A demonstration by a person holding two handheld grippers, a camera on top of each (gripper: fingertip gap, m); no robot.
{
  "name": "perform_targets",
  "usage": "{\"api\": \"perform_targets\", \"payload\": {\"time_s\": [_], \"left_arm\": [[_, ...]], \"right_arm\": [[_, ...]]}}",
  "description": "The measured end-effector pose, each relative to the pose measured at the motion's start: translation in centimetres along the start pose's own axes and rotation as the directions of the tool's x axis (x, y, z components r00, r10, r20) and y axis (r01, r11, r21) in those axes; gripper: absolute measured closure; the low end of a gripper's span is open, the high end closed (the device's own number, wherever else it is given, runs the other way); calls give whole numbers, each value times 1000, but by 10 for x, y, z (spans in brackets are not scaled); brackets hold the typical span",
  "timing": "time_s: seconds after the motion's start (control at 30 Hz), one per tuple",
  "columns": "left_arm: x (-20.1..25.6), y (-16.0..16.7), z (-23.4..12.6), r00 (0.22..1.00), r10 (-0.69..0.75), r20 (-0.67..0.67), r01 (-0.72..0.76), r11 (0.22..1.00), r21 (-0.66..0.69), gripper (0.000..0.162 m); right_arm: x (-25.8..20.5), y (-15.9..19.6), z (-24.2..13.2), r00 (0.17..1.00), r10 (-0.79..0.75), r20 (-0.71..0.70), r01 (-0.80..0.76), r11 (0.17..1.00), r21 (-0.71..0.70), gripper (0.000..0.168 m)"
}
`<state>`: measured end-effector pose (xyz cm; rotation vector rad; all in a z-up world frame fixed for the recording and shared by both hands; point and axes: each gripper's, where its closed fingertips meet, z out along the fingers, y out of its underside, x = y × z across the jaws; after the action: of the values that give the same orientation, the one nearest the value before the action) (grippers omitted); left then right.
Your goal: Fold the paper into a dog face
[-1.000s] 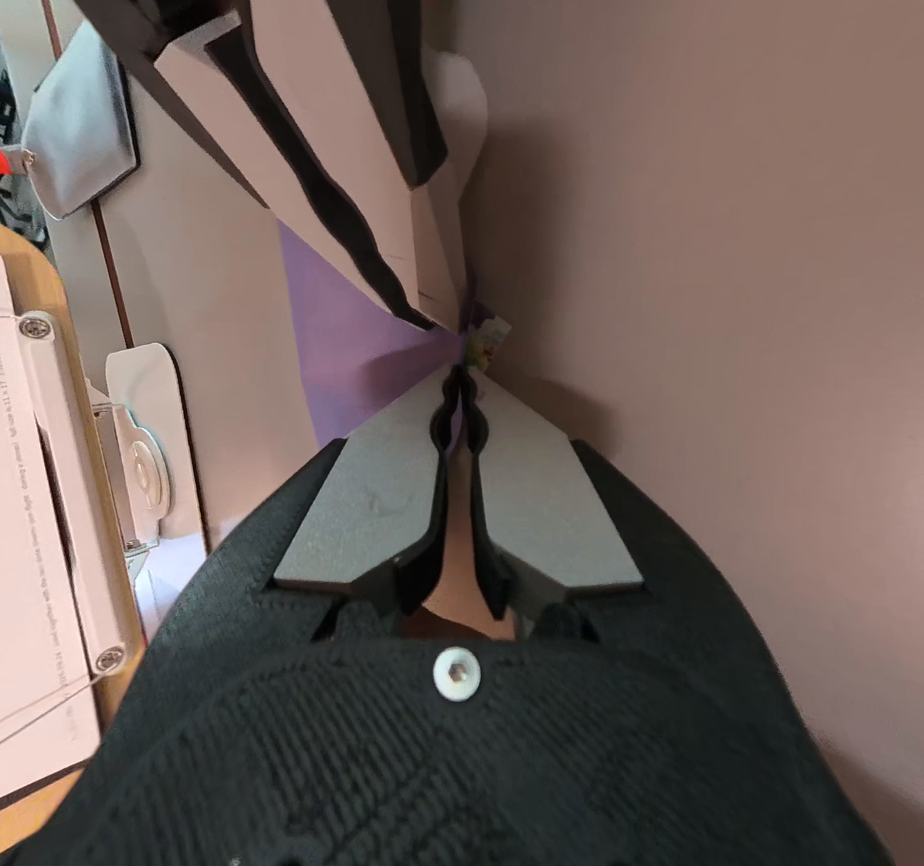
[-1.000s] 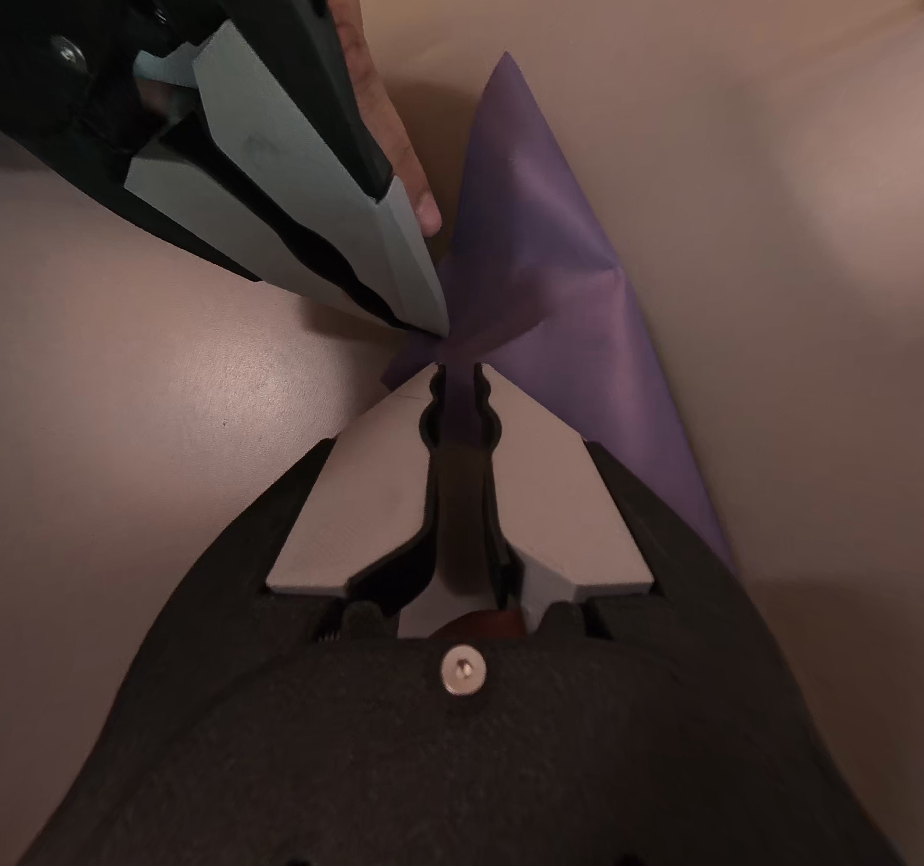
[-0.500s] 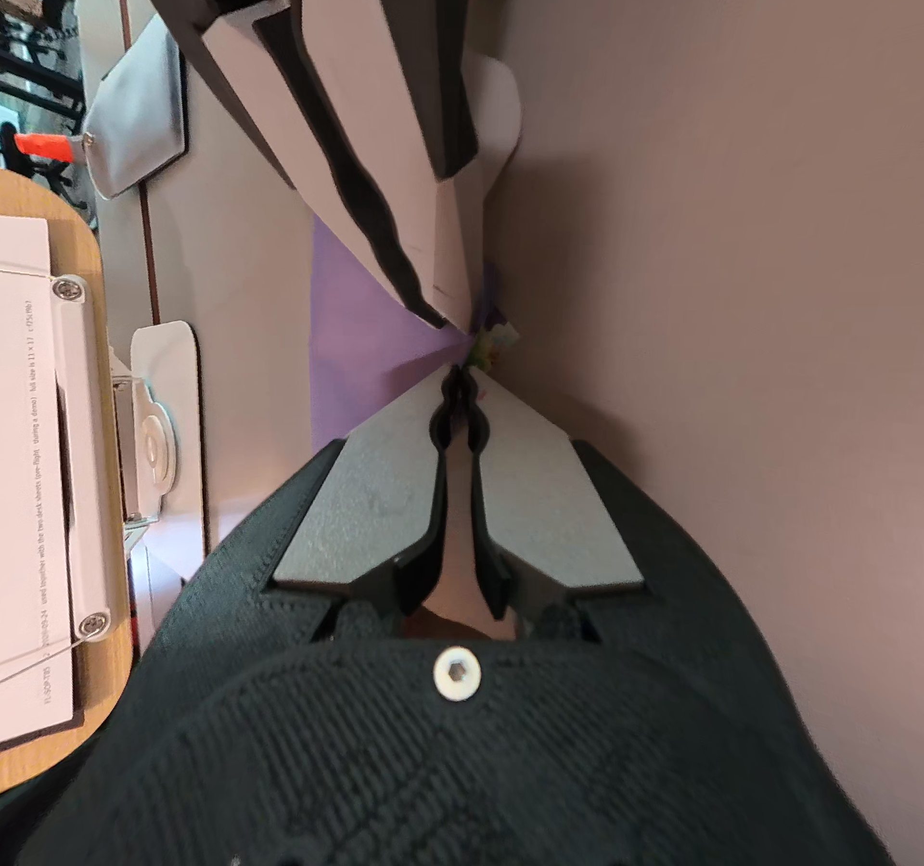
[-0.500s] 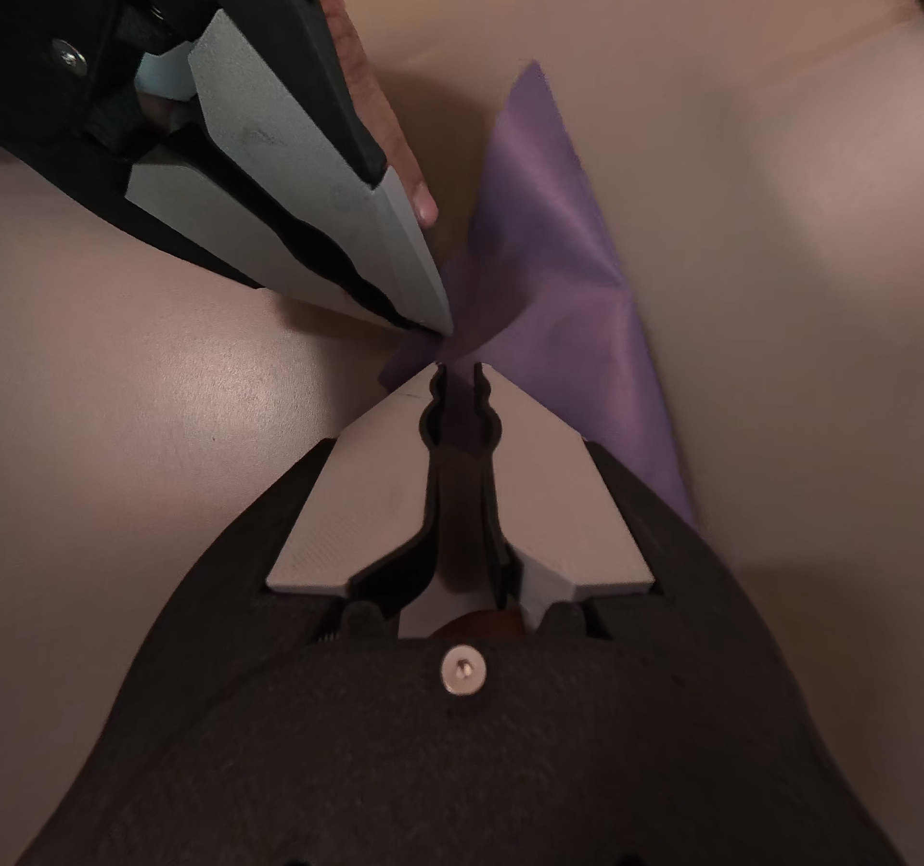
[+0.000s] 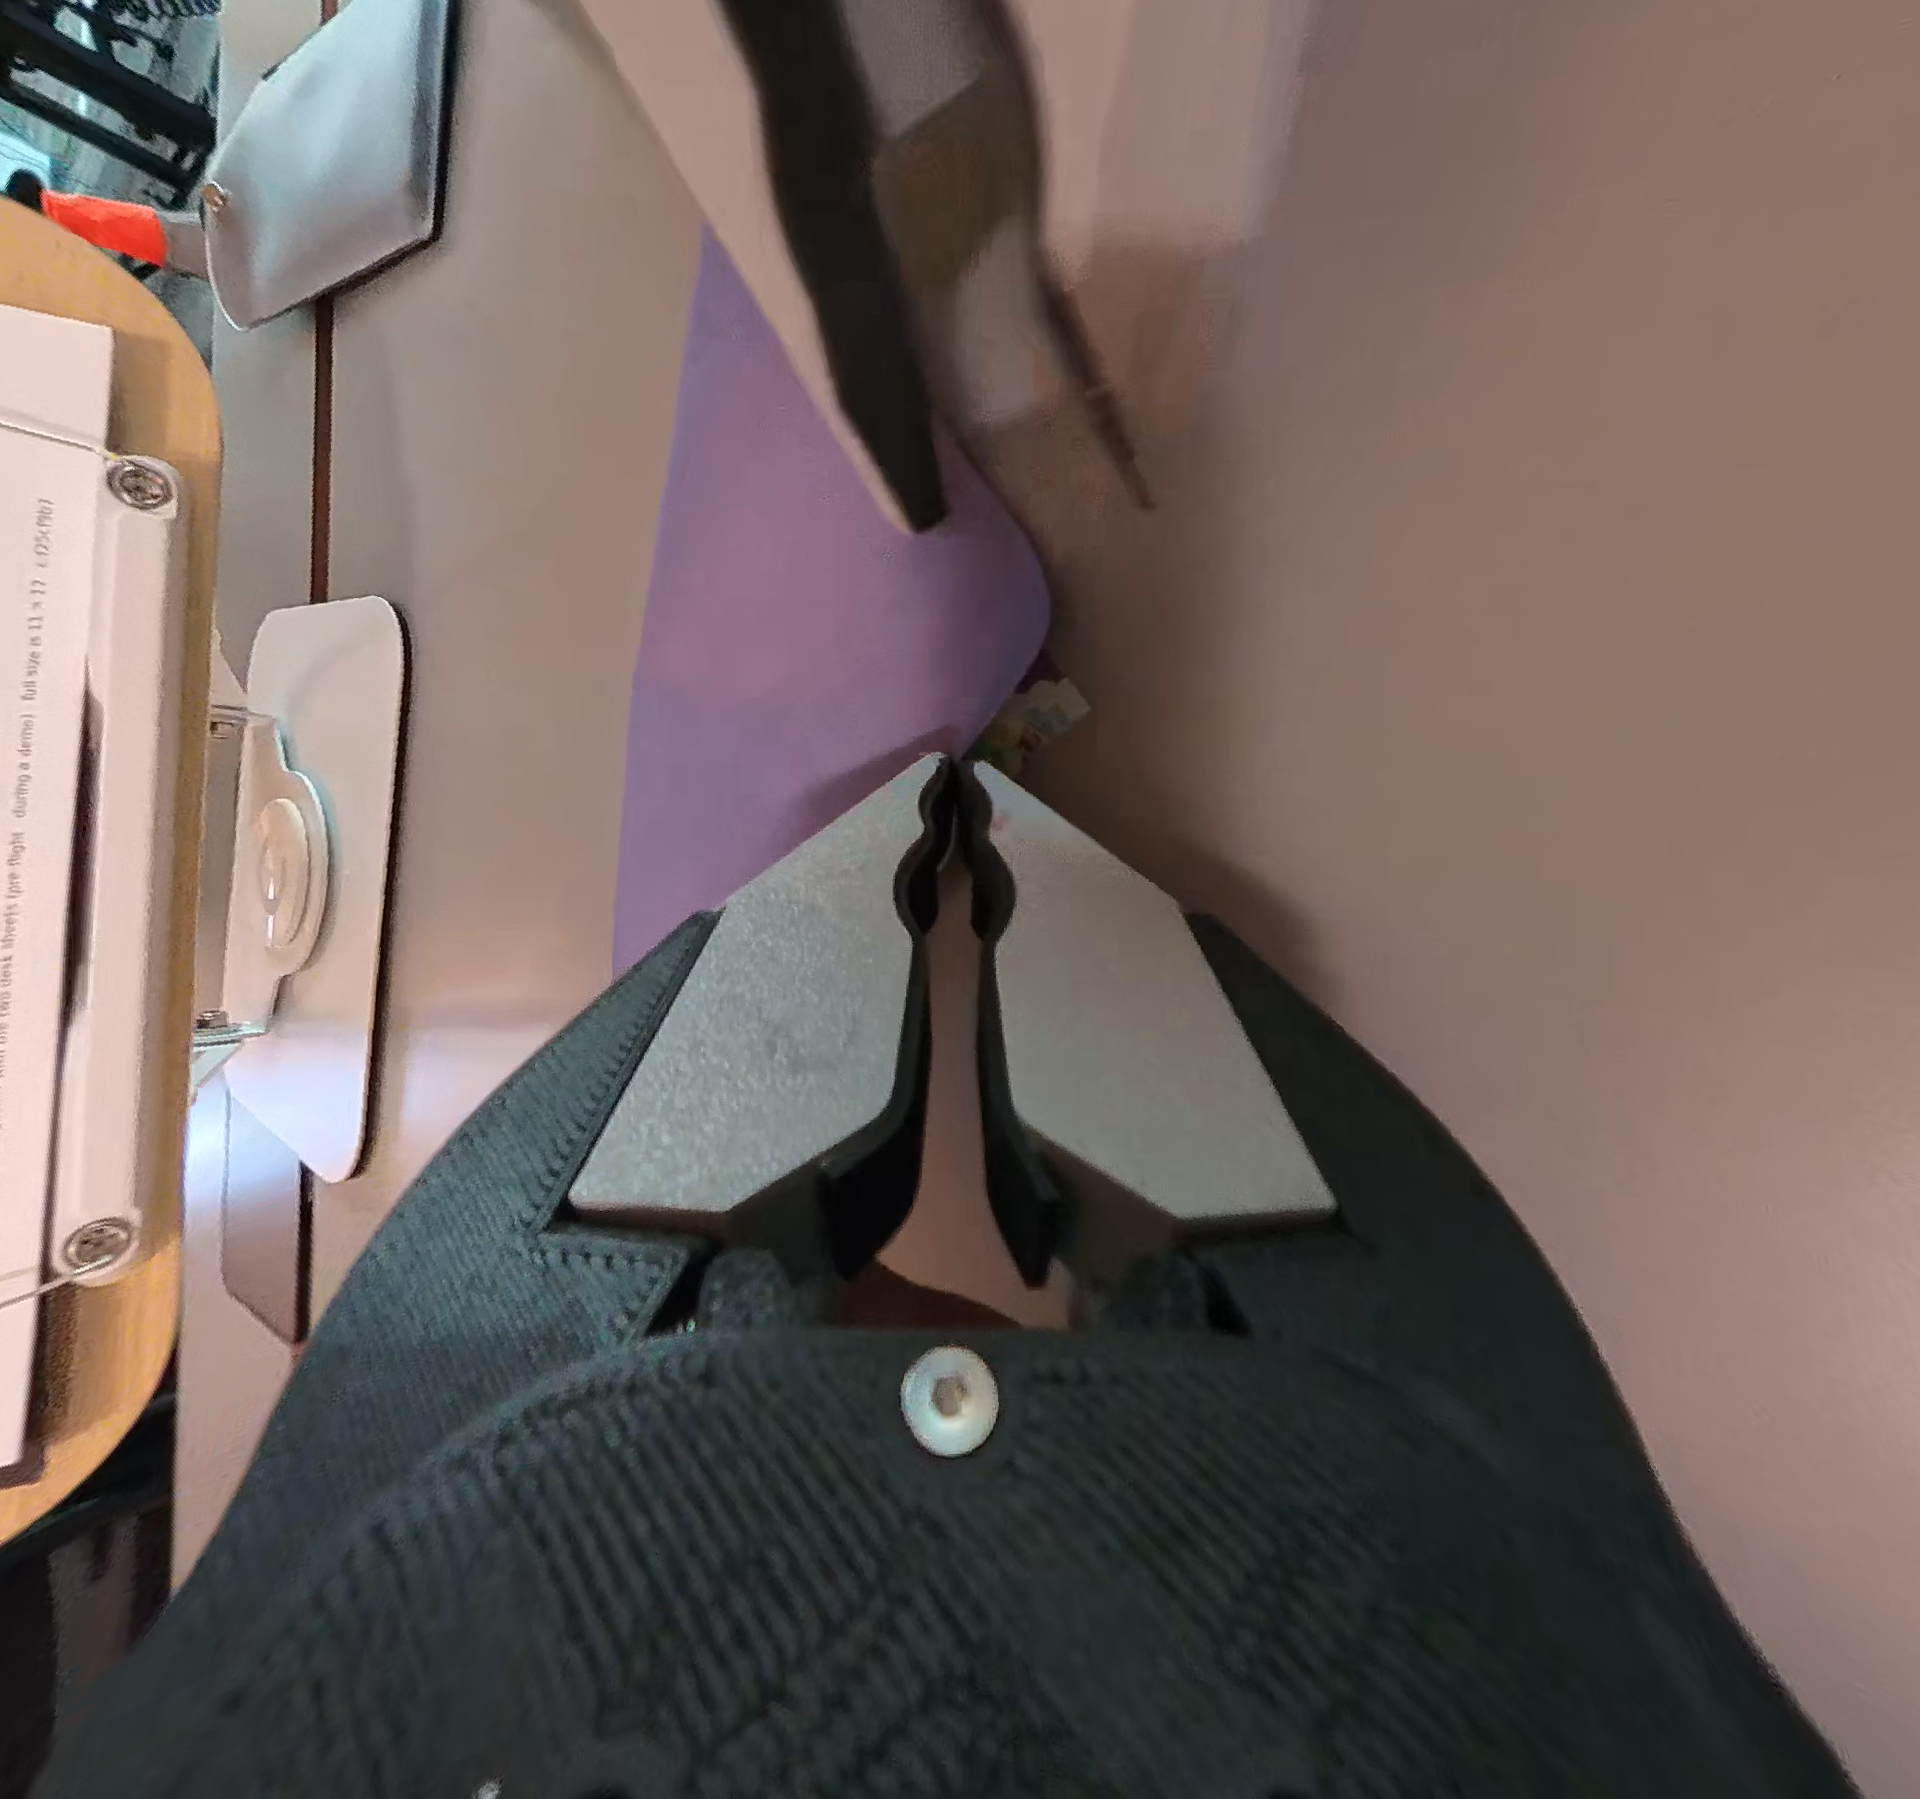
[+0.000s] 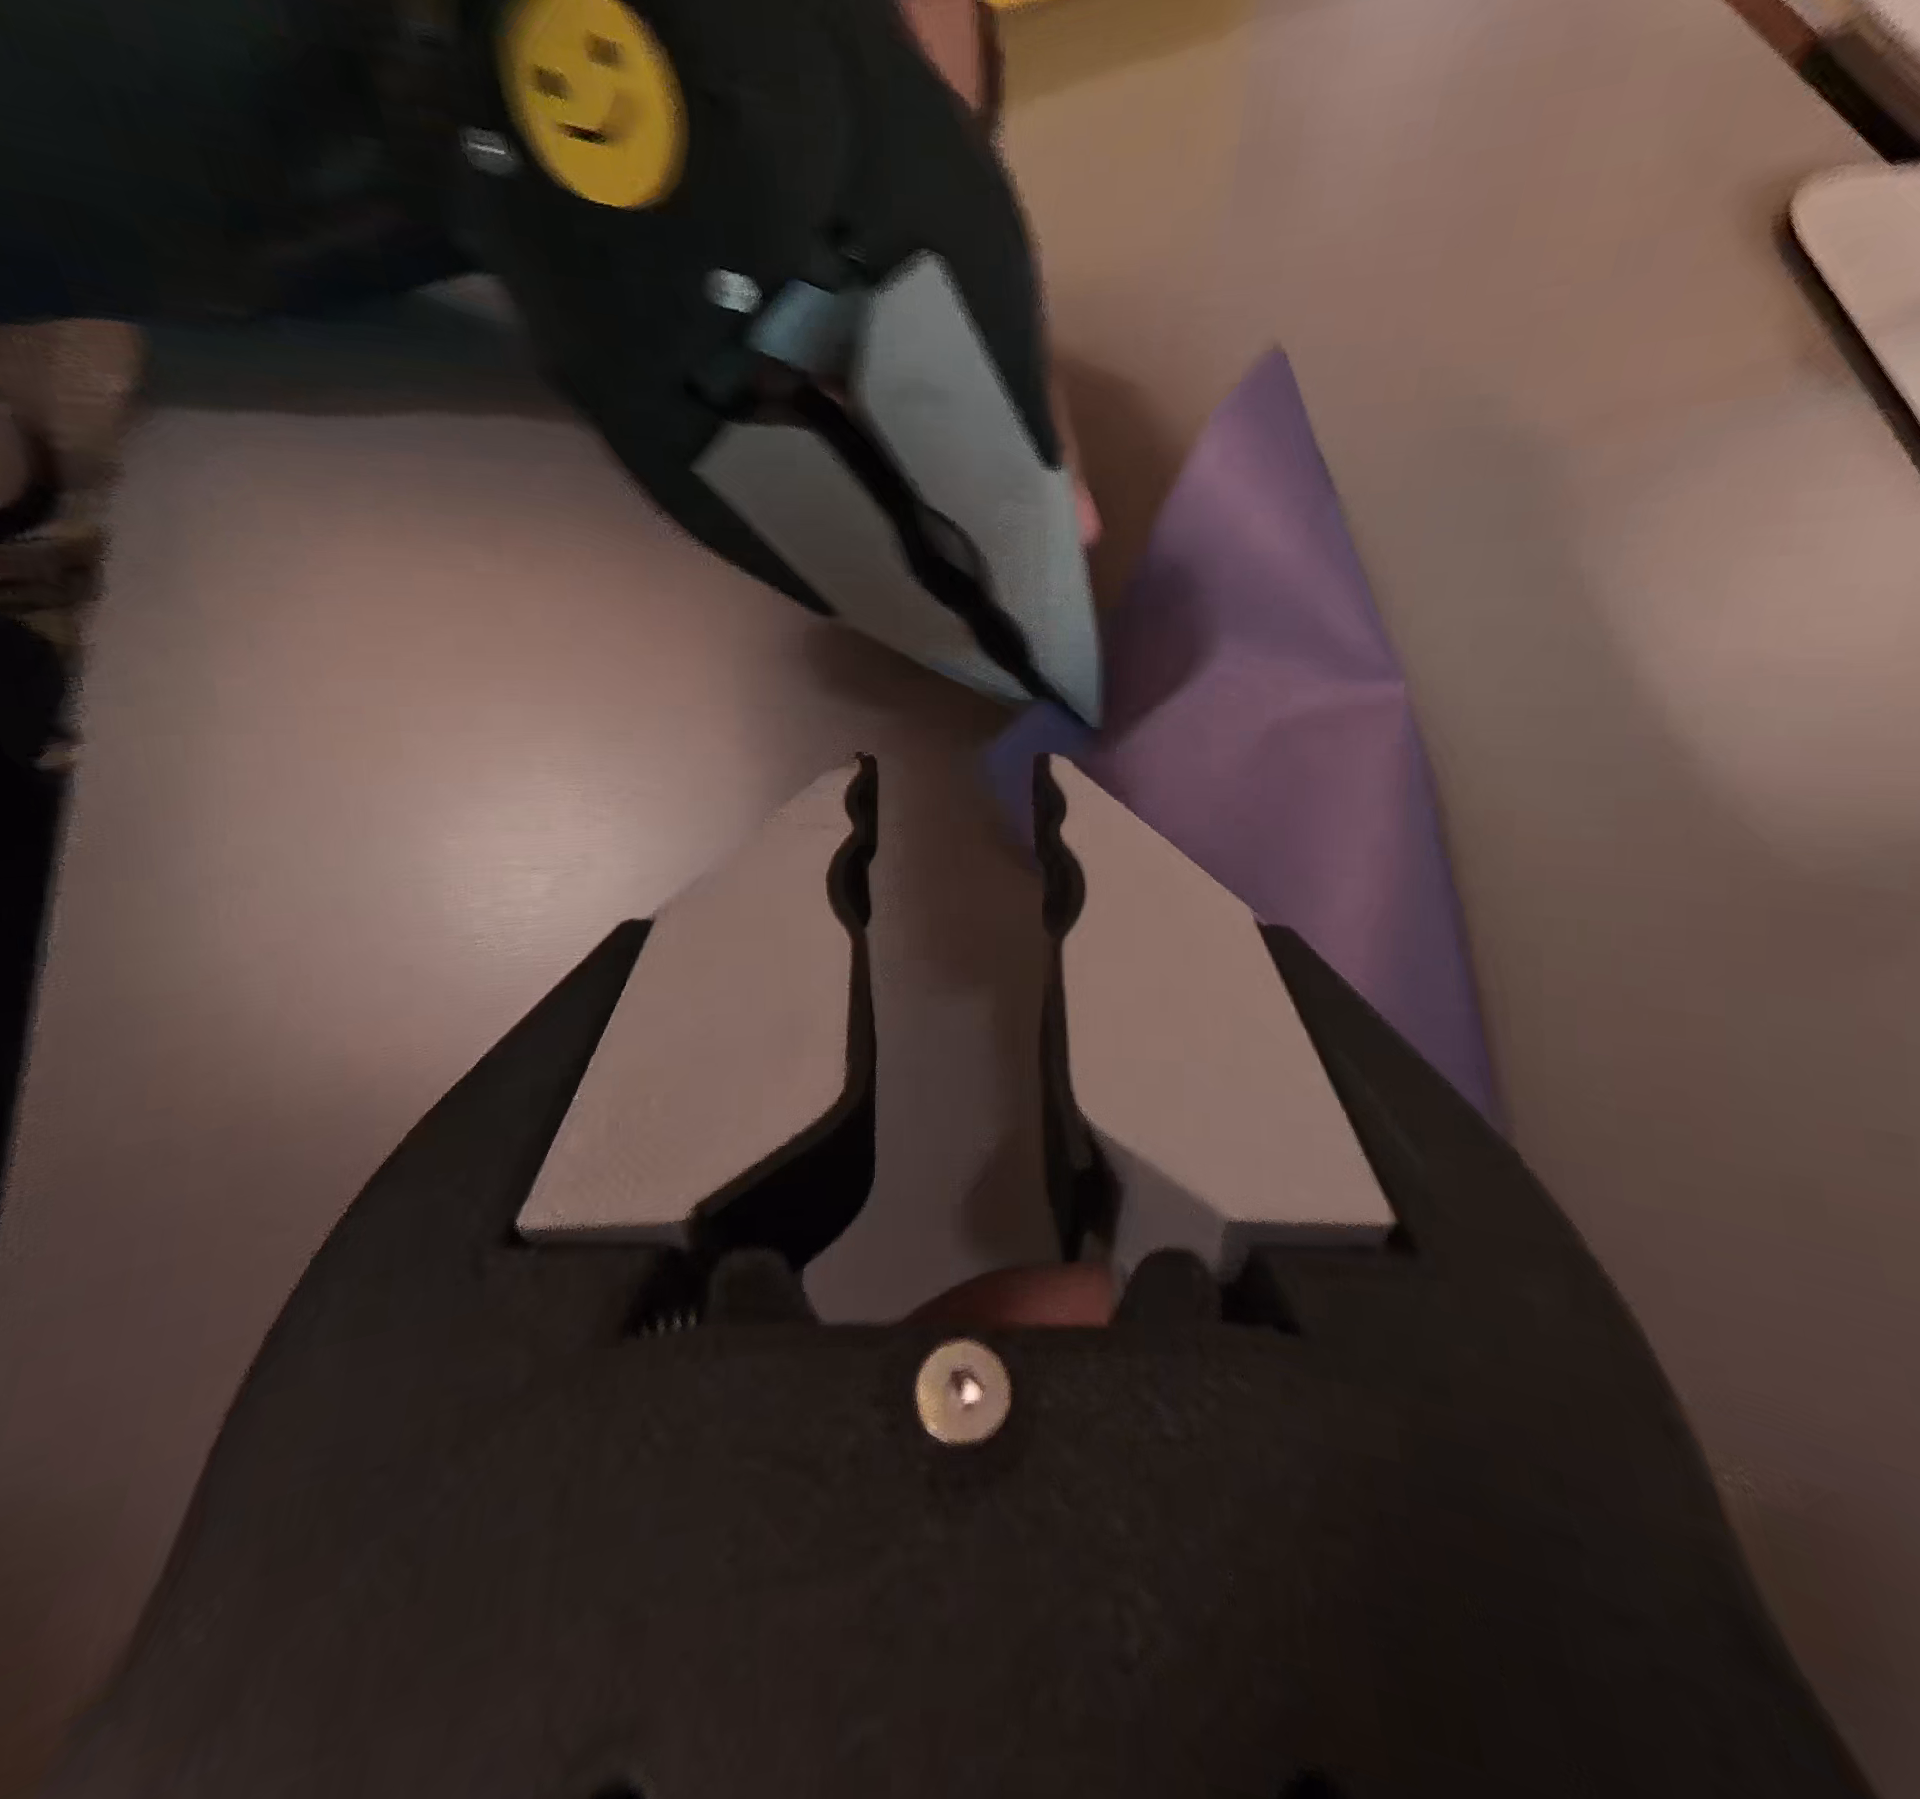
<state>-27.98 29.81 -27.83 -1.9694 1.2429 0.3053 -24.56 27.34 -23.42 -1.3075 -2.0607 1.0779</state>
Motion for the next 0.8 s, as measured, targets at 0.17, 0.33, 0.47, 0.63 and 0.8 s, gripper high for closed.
{"api": "perform_targets", "payload": {"time_s": [0.17, 0.33, 0.47, 0.63, 0.8], "left_arm": [[-1, 0, 1, 997, -73, -35, 74, 997, 31, 162], [-2, 0, 1, 988, -138, -75, 141, 989, 46, 162], [-3, -1, 3, 979, -174, -103, 180, 982, 49, 162], [-4, -2, 4, 975, -190, -119, 197, 979, 51, 162], [-5, -2, 5, 973, -192, -126, 200, 978, 53, 162]], "right_arm": [[-18, 16, 18, 996, -74, 53, 79, 992, -101, 127], [-18, 21, 27, 995, -94, 37, 99, 986, -138, 111], [-17, 21, 29, 991, -133, 9, 133, 979, -152, 109], [-13, 25, 35, 982, -182, -50, 167, 963, -211, 107], [-14, 28, 36, 993, -116, -33, 106, 969, -223, 106]]}}
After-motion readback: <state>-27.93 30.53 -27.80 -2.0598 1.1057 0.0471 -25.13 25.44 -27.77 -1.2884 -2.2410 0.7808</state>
